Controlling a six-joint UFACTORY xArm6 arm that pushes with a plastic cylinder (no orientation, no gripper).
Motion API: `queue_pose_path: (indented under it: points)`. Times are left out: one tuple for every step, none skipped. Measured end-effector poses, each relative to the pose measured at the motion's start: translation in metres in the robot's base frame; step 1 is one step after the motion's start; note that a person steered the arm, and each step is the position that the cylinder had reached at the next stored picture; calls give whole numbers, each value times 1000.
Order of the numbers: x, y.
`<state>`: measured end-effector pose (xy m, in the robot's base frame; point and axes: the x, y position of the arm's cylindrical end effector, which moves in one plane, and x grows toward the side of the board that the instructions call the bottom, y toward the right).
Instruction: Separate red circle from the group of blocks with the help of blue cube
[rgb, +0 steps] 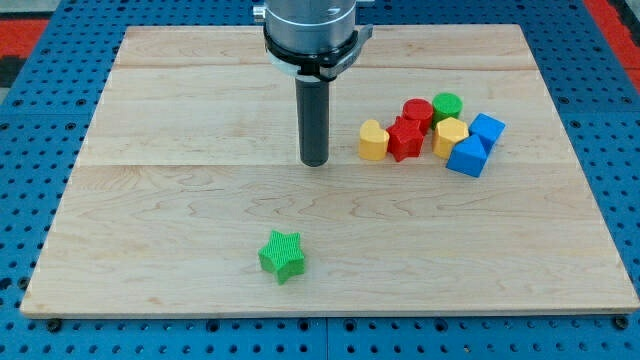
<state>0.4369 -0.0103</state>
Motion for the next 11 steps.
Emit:
queue_pose_path:
  points:
    - [2,-19]
    - [51,-40]
    - [80,44]
    - [80,66]
    - [81,73]
    - [83,127]
    - [76,248]
    - [53,300]
    - [-3,275]
    - [-25,236]
    - [-48,134]
